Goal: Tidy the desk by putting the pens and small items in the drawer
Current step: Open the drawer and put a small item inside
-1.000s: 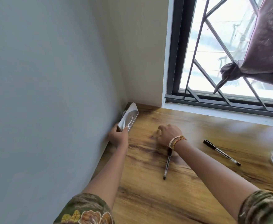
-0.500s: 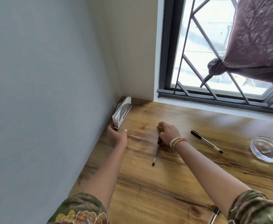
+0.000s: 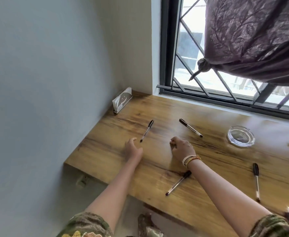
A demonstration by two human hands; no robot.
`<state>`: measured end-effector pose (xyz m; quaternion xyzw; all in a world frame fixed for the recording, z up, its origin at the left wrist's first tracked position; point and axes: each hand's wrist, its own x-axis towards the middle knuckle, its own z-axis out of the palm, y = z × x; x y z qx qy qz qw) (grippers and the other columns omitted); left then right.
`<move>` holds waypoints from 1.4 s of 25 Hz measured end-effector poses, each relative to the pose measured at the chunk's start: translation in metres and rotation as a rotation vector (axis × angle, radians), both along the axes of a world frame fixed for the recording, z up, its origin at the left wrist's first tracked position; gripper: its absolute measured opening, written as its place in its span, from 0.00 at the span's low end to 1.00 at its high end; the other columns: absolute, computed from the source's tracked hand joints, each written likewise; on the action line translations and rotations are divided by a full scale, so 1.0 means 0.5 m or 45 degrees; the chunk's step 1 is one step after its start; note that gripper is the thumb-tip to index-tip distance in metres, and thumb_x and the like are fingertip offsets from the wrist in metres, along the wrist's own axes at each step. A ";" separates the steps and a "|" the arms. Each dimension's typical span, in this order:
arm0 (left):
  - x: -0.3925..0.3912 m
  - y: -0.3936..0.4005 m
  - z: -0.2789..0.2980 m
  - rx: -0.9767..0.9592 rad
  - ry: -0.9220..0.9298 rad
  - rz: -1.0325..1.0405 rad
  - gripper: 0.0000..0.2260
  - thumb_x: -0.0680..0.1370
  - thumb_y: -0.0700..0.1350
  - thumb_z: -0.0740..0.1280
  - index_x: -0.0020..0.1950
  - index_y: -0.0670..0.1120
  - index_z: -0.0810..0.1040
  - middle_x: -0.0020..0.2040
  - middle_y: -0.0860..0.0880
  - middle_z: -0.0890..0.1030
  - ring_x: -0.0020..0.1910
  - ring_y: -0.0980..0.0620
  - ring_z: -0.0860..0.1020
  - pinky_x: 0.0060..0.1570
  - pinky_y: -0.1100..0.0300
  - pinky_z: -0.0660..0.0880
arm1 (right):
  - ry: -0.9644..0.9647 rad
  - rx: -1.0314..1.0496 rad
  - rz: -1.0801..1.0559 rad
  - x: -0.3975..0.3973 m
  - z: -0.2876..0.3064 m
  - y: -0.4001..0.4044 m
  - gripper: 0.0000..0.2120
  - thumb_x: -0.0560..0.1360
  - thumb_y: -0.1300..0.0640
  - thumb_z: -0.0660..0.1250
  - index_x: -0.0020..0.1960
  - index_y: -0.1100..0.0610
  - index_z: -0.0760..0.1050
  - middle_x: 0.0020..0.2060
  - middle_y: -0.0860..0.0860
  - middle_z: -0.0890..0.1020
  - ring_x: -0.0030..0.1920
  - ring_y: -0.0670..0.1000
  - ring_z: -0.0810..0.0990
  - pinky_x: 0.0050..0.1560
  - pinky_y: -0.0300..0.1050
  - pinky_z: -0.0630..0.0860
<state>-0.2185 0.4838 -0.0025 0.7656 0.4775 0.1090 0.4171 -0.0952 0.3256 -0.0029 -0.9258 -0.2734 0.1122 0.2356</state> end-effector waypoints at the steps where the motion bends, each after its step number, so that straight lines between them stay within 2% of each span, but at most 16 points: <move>1: -0.024 -0.036 -0.005 0.003 -0.009 -0.029 0.22 0.73 0.37 0.68 0.67 0.44 0.72 0.68 0.44 0.71 0.64 0.46 0.73 0.62 0.58 0.69 | 0.005 0.010 0.011 -0.014 -0.001 -0.034 0.13 0.75 0.57 0.61 0.59 0.54 0.76 0.54 0.56 0.84 0.54 0.59 0.81 0.52 0.47 0.75; 6: -0.128 -0.167 -0.036 0.143 0.077 -0.233 0.20 0.76 0.39 0.65 0.68 0.44 0.72 0.77 0.45 0.61 0.74 0.48 0.63 0.70 0.57 0.62 | 0.048 0.134 -0.072 -0.074 -0.012 -0.192 0.12 0.74 0.60 0.61 0.56 0.53 0.77 0.52 0.52 0.85 0.53 0.57 0.82 0.53 0.48 0.78; 12: -0.190 -0.251 -0.050 0.333 0.340 -0.464 0.25 0.82 0.46 0.56 0.78 0.52 0.56 0.81 0.49 0.47 0.79 0.50 0.46 0.77 0.49 0.45 | -0.040 0.220 -0.153 -0.139 -0.039 -0.317 0.18 0.72 0.66 0.59 0.58 0.55 0.76 0.52 0.55 0.85 0.51 0.58 0.82 0.52 0.50 0.79; 15: -0.218 -0.280 -0.064 0.378 0.449 -0.532 0.26 0.83 0.50 0.50 0.80 0.53 0.47 0.80 0.49 0.41 0.79 0.50 0.41 0.76 0.48 0.41 | -0.131 0.245 -0.219 -0.191 -0.070 -0.362 0.23 0.70 0.68 0.60 0.64 0.58 0.74 0.57 0.56 0.82 0.58 0.56 0.80 0.61 0.47 0.76; 18: -0.246 -0.315 -0.076 0.479 0.554 -0.631 0.26 0.83 0.52 0.45 0.80 0.52 0.39 0.79 0.49 0.37 0.78 0.49 0.38 0.75 0.47 0.39 | -0.268 0.167 -0.205 -0.250 -0.097 -0.394 0.26 0.72 0.65 0.61 0.70 0.61 0.68 0.65 0.57 0.77 0.67 0.54 0.74 0.69 0.47 0.69; 21: -0.278 -0.345 -0.074 0.478 0.573 -0.709 0.28 0.83 0.54 0.44 0.79 0.51 0.34 0.79 0.48 0.34 0.78 0.48 0.35 0.76 0.46 0.39 | -0.324 0.073 -0.197 -0.291 -0.105 -0.415 0.27 0.74 0.60 0.61 0.73 0.59 0.64 0.69 0.55 0.73 0.72 0.53 0.68 0.72 0.48 0.64; 24: -0.302 -0.384 -0.077 0.487 0.588 -0.747 0.31 0.82 0.57 0.46 0.78 0.48 0.33 0.78 0.46 0.32 0.77 0.48 0.34 0.76 0.46 0.39 | -0.343 0.028 -0.171 -0.329 -0.108 -0.437 0.24 0.76 0.59 0.61 0.72 0.58 0.67 0.71 0.55 0.70 0.73 0.54 0.67 0.73 0.50 0.64; 25: -0.308 -0.406 -0.079 0.513 0.565 -0.736 0.32 0.82 0.58 0.47 0.79 0.46 0.35 0.78 0.45 0.33 0.78 0.47 0.35 0.75 0.46 0.37 | -0.350 0.061 -0.188 -0.343 -0.109 -0.447 0.22 0.75 0.61 0.62 0.69 0.59 0.70 0.69 0.55 0.73 0.71 0.55 0.70 0.71 0.51 0.66; 27: -0.318 -0.470 -0.080 0.564 0.456 -0.723 0.32 0.81 0.58 0.51 0.80 0.43 0.46 0.80 0.41 0.43 0.79 0.44 0.42 0.74 0.47 0.39 | -0.375 0.193 -0.243 -0.378 -0.113 -0.480 0.17 0.71 0.66 0.64 0.59 0.60 0.77 0.61 0.56 0.80 0.62 0.57 0.77 0.65 0.52 0.73; 30: -0.300 -0.573 -0.075 0.680 0.298 -0.855 0.27 0.80 0.53 0.58 0.75 0.41 0.62 0.76 0.37 0.60 0.77 0.40 0.55 0.76 0.47 0.50 | -0.402 0.376 -0.260 -0.432 -0.104 -0.544 0.14 0.66 0.69 0.63 0.47 0.59 0.82 0.48 0.53 0.85 0.50 0.53 0.80 0.57 0.42 0.76; 33: -0.268 -0.662 -0.083 0.750 0.227 -1.040 0.25 0.82 0.52 0.56 0.77 0.44 0.61 0.77 0.40 0.60 0.77 0.41 0.55 0.76 0.49 0.51 | -0.205 0.427 -0.408 -0.442 -0.112 -0.613 0.11 0.66 0.67 0.62 0.36 0.57 0.82 0.35 0.51 0.85 0.36 0.51 0.81 0.41 0.41 0.77; 35: -0.246 -0.709 -0.089 0.779 0.238 -1.136 0.25 0.82 0.55 0.53 0.79 0.50 0.56 0.79 0.43 0.54 0.79 0.43 0.50 0.76 0.49 0.48 | 0.215 0.550 -0.786 -0.424 -0.141 -0.660 0.13 0.68 0.66 0.61 0.35 0.55 0.82 0.33 0.53 0.85 0.32 0.52 0.81 0.38 0.42 0.78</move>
